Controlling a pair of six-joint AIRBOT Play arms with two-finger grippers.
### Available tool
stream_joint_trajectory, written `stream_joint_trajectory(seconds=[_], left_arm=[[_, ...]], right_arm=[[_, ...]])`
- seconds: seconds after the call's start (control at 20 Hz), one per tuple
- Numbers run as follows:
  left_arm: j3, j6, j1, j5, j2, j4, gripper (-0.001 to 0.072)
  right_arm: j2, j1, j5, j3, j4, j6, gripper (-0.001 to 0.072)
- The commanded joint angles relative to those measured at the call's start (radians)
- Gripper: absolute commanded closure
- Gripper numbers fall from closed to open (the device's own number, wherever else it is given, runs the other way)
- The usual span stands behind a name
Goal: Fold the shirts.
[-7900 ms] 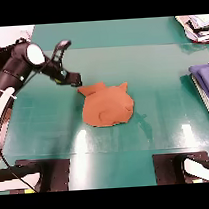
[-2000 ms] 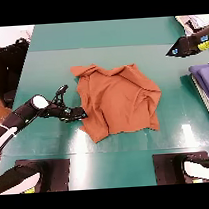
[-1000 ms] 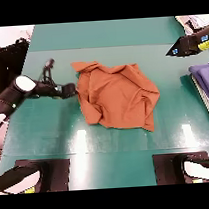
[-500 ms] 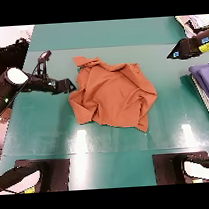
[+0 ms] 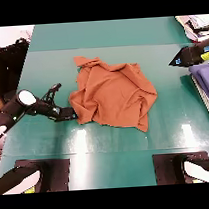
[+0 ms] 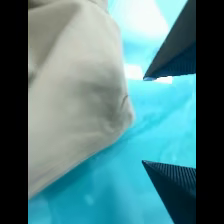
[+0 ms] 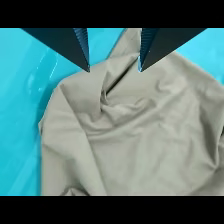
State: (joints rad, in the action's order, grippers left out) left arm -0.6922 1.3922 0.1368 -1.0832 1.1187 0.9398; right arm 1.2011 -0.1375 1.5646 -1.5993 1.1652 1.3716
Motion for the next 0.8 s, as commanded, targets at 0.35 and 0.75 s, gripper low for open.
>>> stream_joint_trajectory(seconds=[0.35,0.75], left_arm=[[0.132,-0.062,0.121,0.229,-0.024,-0.188,0.0257],[0.106,-0.039,0.077,0.188,-0.027,-0.174,0.0686]], right_arm=[[-0.158,0.000,-0.159,0.257,0.009,0.001,0.0349],[-0.179,0.000,-0.108,0.257,0.018,0.001,0.0349]])
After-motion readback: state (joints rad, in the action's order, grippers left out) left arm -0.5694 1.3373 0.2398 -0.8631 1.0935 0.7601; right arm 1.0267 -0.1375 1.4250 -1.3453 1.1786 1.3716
